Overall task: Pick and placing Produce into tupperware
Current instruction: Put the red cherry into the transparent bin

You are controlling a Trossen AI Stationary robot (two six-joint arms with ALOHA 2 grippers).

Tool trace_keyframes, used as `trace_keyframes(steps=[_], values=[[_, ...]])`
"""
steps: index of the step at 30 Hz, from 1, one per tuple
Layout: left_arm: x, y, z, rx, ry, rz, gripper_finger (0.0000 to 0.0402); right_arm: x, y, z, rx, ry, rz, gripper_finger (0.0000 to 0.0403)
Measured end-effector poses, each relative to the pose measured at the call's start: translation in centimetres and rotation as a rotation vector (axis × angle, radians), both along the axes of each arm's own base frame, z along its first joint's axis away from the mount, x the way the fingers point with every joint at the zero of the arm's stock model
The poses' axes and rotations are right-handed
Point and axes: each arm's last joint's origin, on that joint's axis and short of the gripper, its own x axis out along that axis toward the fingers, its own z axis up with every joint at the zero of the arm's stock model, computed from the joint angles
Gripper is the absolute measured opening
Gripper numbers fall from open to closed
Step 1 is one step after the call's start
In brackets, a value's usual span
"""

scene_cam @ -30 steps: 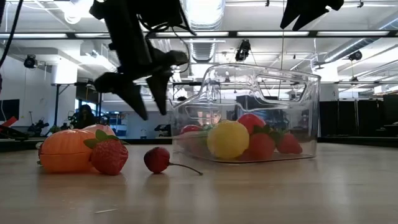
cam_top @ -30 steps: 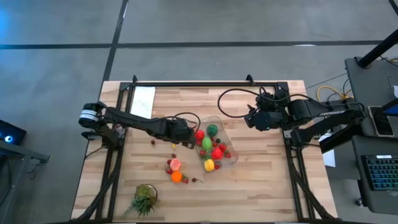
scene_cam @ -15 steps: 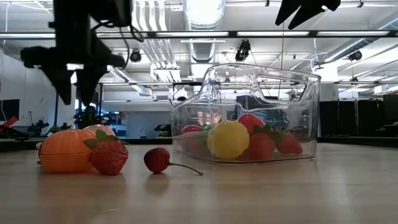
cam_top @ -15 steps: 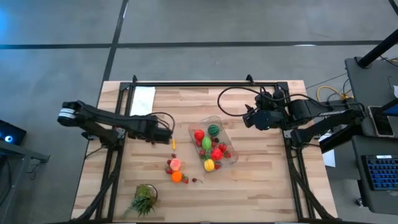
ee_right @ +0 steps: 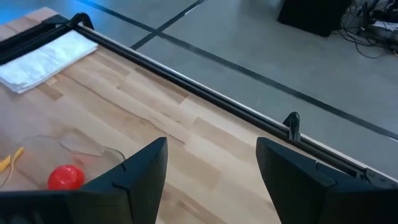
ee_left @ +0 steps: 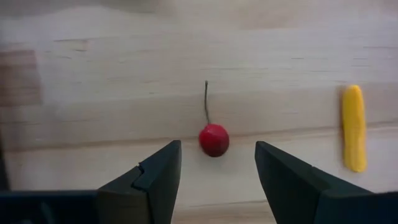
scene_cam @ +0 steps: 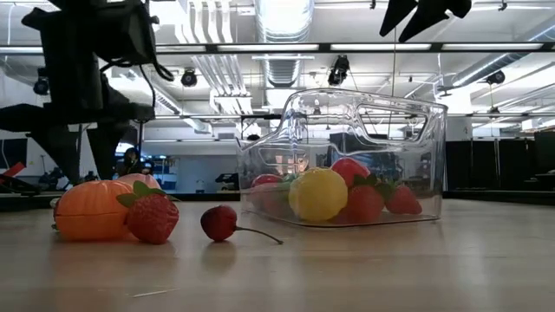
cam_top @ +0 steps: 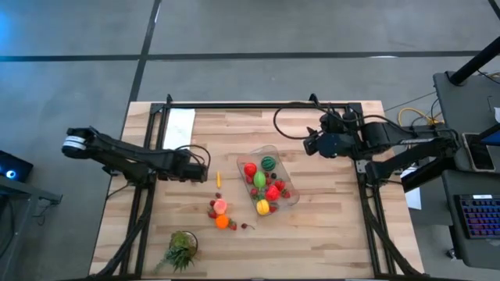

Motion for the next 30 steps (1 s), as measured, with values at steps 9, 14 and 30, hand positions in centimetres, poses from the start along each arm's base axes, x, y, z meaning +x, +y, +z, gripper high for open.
trace_keyframes(steps=[9, 14, 30], values=[[0.3, -0.1, -2.4, -0.036, 0.008, -0.005, 0.0191, 0.1, -0.5, 0.0, 0.007, -0.009, -0.023, 0.0237], [0.6, -0.1, -2.9, -0.012, 0.043, -0.028, 0.0191, 0.1, -0.5, 0.0, 0.008, -0.011, -0.023, 0.0237], [1.6, -0.2, -4.2, -0.015, 0.053, -0.035, 0.0145, 0.1, -0.5, 0.0, 0.005, -0.008, -0.022, 0.0237]])
